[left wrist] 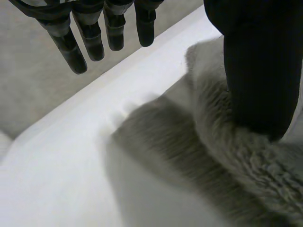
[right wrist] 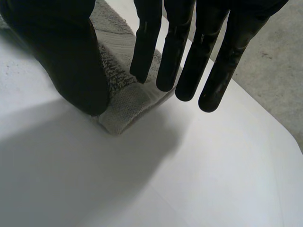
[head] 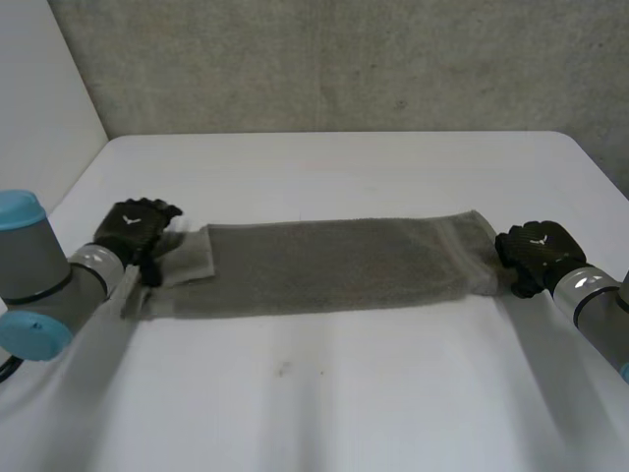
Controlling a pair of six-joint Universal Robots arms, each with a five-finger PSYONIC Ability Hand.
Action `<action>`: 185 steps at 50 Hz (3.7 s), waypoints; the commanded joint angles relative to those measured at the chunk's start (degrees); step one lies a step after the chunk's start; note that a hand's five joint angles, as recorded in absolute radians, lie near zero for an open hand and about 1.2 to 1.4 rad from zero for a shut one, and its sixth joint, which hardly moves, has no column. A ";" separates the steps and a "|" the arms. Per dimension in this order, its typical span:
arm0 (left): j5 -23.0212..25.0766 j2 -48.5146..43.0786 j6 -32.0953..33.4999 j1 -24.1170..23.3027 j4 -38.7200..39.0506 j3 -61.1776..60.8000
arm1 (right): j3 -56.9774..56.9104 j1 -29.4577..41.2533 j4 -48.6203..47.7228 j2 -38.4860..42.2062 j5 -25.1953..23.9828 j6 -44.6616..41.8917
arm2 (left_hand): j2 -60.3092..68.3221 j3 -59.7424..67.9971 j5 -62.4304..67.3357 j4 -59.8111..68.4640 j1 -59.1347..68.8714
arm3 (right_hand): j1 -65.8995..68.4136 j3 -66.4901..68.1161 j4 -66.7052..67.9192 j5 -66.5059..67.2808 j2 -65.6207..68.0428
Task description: Fold the towel.
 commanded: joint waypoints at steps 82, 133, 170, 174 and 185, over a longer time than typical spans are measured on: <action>-3.55 1.66 2.98 -3.02 1.78 0.13 | 4.34 -0.70 -4.00 -2.48 1.02 -2.30 | 1.10 1.13 1.16 1.13 1.22 | 38.43 30.45 30.40 32.33 30.59; -2.67 25.13 -5.98 -4.51 -0.07 -15.61 | -25.55 43.49 2.68 12.01 -5.57 -1.06 | -0.42 -0.38 -0.35 -0.39 -0.30 | 38.43 30.45 30.40 32.33 30.59; -14.26 5.18 -13.56 -24.12 -0.33 -5.23 | 7.32 14.77 3.57 -5.21 -0.65 9.75 | 1.26 1.30 1.33 1.30 1.38 | -20.25 -28.24 -28.29 -26.35 -28.09; -14.62 4.91 -11.25 -24.47 -0.33 -5.68 | 6.97 14.50 3.21 -3.54 -1.88 9.22 | 0.93 0.96 0.99 0.96 1.05 | -8.95 -16.93 -16.98 -15.04 -16.78; -14.53 6.50 -10.90 -26.31 -0.33 -8.40 | 5.57 15.21 1.01 -3.80 -2.24 14.75 | 0.42 0.46 0.49 0.46 0.54 | -6.93 -14.91 -14.96 -13.02 -14.77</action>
